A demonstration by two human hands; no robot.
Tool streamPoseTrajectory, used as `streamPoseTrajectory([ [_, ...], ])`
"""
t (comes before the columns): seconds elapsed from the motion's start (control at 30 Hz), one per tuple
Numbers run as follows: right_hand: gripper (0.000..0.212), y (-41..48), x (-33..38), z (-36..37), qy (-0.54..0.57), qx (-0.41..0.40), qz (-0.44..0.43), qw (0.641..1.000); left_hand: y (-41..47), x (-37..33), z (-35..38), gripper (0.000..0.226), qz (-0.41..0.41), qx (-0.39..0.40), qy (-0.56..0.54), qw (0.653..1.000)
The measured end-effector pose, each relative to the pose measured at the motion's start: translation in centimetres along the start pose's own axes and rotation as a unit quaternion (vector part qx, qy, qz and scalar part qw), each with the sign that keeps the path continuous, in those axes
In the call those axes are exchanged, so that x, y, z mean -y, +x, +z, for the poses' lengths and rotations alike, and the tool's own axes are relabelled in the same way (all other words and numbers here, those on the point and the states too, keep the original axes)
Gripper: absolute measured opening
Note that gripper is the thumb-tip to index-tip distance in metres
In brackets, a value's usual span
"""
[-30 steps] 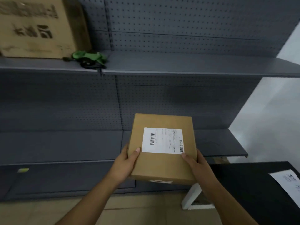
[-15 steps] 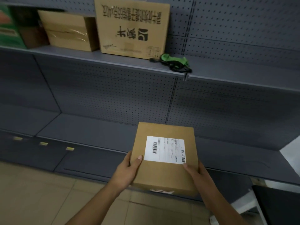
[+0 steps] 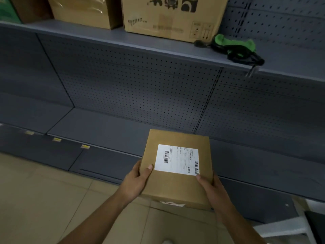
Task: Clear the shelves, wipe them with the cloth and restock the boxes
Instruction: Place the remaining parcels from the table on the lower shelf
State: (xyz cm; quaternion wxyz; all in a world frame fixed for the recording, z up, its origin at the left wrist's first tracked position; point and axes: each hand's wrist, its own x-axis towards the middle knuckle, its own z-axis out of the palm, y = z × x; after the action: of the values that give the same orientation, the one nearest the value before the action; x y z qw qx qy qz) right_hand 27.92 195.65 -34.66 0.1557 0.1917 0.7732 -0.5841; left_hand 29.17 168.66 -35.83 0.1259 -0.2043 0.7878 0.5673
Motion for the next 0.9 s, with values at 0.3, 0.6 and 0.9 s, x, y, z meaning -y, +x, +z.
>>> streamPoseTrajectory([
  [0.3, 0.042, 9.8, -2.2, 3.5, -0.036, 0.014, 0.036, 0.999, 10.1, 3.9, 1.6, 0.064, -0.05, 0.01, 0.031, 0.998],
  [0.6, 0.081, 17.8, -5.1, 6.1, -0.047, -0.022, 0.046, 0.998, 19.3, 7.1, 3.7, 0.078, -0.067, 0.045, 0.063, 0.995],
  [0.9, 0.063, 25.2, -9.2, 9.2, -0.042, -0.025, 0.06, 0.997, 27.1, 10.4, 4.1, 0.071, -0.055, 0.051, 0.058, 0.996],
])
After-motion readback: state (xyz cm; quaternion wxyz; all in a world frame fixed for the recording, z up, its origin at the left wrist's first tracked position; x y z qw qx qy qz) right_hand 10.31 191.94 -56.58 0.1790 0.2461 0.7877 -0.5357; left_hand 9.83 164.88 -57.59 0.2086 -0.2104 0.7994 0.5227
